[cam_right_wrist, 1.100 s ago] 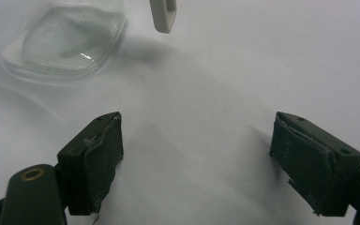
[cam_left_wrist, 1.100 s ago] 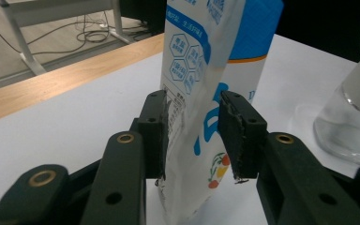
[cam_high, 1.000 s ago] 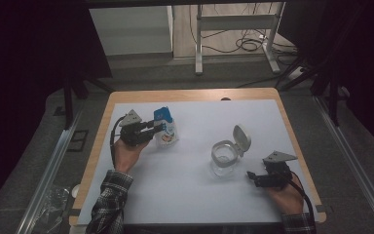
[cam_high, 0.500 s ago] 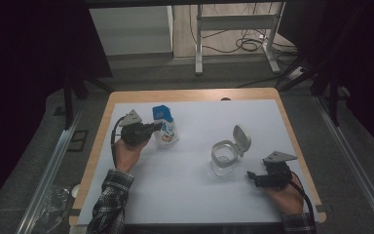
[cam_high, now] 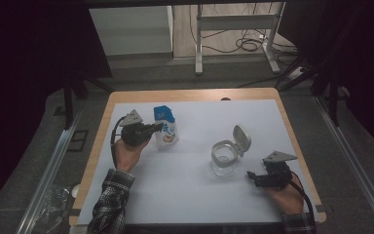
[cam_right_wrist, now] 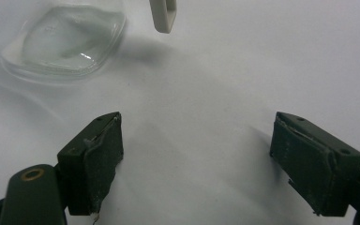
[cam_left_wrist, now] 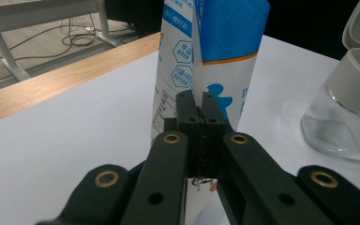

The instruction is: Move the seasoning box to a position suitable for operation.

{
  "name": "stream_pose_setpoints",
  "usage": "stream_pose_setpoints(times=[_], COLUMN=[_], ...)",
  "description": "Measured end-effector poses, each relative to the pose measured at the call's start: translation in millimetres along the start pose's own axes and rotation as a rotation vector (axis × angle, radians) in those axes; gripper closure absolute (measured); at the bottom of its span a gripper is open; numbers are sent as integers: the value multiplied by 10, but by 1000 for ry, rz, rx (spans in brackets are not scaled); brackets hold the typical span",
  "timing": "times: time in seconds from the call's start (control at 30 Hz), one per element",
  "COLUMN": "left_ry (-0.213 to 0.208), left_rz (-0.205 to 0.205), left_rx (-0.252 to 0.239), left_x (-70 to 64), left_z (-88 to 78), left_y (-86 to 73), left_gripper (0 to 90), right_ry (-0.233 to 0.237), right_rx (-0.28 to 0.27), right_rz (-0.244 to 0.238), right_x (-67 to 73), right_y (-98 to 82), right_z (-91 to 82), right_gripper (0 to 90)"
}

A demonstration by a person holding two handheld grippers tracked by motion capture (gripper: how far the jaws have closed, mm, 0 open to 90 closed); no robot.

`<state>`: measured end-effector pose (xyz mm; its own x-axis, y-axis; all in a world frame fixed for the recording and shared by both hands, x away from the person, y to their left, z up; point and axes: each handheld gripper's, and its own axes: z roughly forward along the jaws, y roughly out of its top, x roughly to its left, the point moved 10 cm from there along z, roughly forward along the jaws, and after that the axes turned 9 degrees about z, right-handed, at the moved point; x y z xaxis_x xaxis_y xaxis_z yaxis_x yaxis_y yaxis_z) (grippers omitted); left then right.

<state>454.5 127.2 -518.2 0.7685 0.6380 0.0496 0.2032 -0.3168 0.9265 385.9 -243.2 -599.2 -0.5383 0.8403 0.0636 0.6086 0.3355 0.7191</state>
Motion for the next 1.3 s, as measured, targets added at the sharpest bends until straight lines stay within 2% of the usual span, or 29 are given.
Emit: stream_pose_setpoints(times=[0.1, 0.33, 0.6, 0.83, 1.1, 1.3], left_ry=[-10, -11, -25, -65, -82, -83], left_rz=[-2, 32, 79, 74, 71, 90], left_rx=[1, 31, 88, 134, 177, 199], left_x=[-22, -82, -147, -198, -258, -333], left_z=[2, -19, -82, -153, -230, -272], left_y=[30, 106, 176, 227, 276, 322], left_gripper=[900, 900, 900, 900, 900, 900], right_ry=[1, -1, -1, 0, 1, 2], right_rx=[0, 0, 0, 0, -2, -17], right_rz=[1, -1, -2, -3, -4, -16], right_x=[2, -1, 1, 1, 7, 49], right_y=[1, 2, 4, 6, 8, 25], right_z=[0, 0, -1, -2, -8, -33], right_gripper=[176, 176, 177, 178, 184, 204])
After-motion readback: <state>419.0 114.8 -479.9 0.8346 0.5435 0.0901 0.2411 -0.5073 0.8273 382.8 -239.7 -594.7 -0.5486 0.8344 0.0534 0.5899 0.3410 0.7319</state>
